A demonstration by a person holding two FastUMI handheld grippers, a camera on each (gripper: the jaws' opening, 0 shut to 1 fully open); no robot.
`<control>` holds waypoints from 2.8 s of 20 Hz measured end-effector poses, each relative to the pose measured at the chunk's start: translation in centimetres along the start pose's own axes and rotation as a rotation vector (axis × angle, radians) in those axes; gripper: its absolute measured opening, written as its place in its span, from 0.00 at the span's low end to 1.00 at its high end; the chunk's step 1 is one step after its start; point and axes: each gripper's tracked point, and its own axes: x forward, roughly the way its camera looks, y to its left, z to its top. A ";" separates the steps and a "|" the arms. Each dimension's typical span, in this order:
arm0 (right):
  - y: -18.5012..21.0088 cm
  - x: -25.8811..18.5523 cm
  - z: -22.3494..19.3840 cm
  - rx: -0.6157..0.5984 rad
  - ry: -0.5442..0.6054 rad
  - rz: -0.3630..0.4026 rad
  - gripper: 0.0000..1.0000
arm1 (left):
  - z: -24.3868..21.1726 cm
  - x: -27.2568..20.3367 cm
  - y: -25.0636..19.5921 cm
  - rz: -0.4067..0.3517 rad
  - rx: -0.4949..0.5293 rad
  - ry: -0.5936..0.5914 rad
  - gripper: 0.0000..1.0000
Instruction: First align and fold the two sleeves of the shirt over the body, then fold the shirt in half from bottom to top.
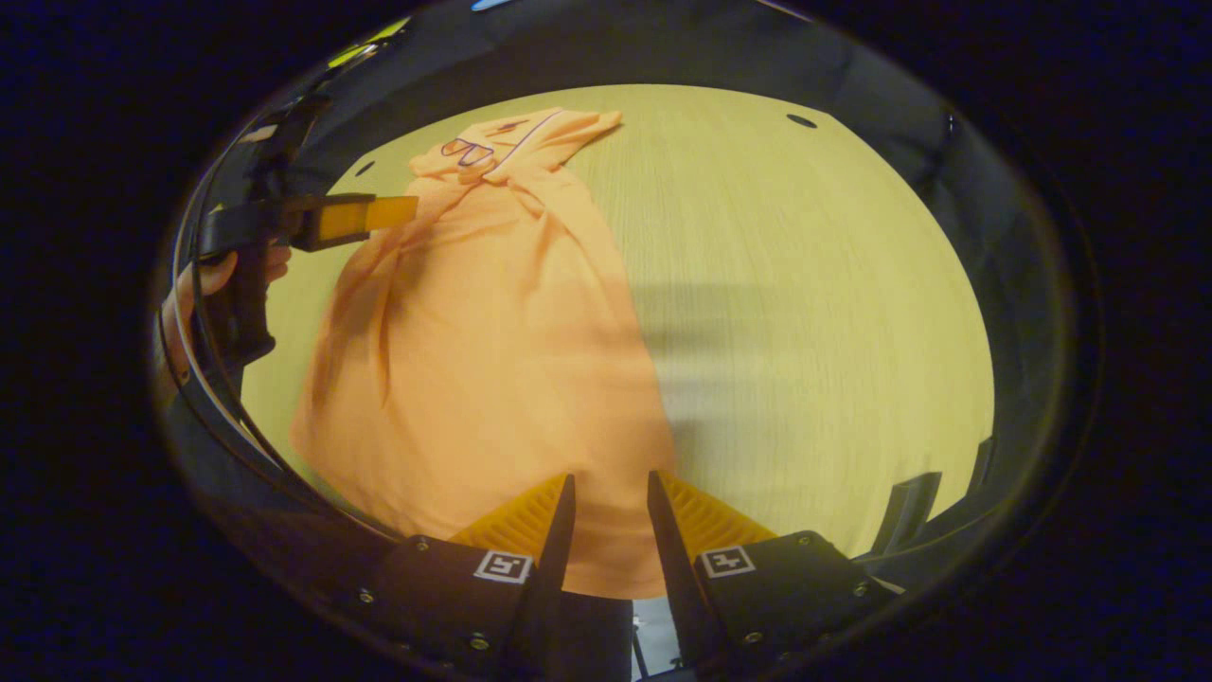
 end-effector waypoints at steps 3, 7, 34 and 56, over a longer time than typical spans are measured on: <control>0.1 0.5 -0.5 0.002 0.018 0.002 0.50 | -2.8 -1.9 0.5 -0.009 -0.028 0.045 1.00; 0.3 0.9 -1.1 -0.024 0.040 -0.001 0.50 | -6.8 -4.4 0.3 -0.024 -0.061 0.109 1.00; 1.4 1.7 -2.2 -0.132 0.177 -0.109 0.75 | -20.4 -9.3 -2.1 -0.061 -0.244 0.580 0.93; 2.2 1.7 -1.4 -0.050 0.211 -0.092 0.00 | -19.4 -9.1 -2.3 -0.068 -0.345 0.532 0.06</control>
